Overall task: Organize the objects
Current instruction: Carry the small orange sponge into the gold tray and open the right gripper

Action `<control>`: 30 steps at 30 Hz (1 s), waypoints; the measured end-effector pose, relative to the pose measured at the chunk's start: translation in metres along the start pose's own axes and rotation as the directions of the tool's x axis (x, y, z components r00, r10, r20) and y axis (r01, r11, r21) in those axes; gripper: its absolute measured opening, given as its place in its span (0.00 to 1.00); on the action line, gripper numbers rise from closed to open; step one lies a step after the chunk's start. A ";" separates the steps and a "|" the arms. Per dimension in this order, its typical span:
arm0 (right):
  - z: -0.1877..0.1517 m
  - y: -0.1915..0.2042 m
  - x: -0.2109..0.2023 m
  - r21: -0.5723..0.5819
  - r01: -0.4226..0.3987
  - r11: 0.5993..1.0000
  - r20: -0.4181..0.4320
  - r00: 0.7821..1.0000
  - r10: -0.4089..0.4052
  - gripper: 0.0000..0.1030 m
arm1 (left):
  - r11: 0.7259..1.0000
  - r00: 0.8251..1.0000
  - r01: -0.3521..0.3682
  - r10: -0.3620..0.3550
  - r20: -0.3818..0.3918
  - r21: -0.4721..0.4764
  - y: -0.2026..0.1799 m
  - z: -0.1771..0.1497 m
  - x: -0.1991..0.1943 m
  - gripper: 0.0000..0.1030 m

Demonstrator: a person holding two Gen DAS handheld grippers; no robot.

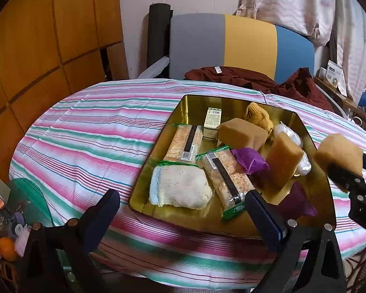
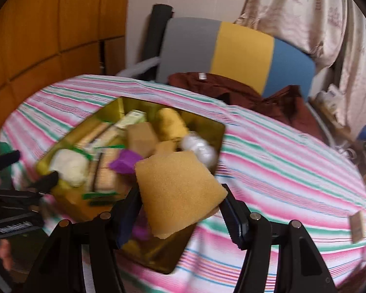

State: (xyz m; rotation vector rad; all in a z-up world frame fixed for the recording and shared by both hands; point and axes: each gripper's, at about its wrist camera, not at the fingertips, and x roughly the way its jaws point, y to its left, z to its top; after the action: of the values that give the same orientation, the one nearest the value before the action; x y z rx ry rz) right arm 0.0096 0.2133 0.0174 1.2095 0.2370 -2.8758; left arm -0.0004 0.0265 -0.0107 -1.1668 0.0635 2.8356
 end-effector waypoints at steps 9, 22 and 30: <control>-0.010 0.011 0.035 -0.135 0.052 0.990 -0.126 0.990 -0.069 0.62 | 1.000 1.000 0.002 -0.002 -0.002 0.011 -0.002 -0.001 -0.002 1.00; -0.007 0.005 0.025 -0.018 -0.068 0.997 -0.115 0.991 0.066 0.65 | 1.000 0.999 0.011 -0.011 -0.040 -0.017 0.004 -0.003 0.008 1.00; -0.005 -0.006 0.022 0.046 -0.121 0.992 -0.119 0.985 0.126 0.66 | 1.000 0.999 0.007 -0.007 -0.044 0.006 -0.002 -0.006 0.010 1.00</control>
State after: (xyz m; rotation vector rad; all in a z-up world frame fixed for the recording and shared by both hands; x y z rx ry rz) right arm -0.0024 0.2208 -0.0010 1.3568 0.1045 -2.7175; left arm -0.0031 0.0290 -0.0218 -1.2256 0.0701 2.8020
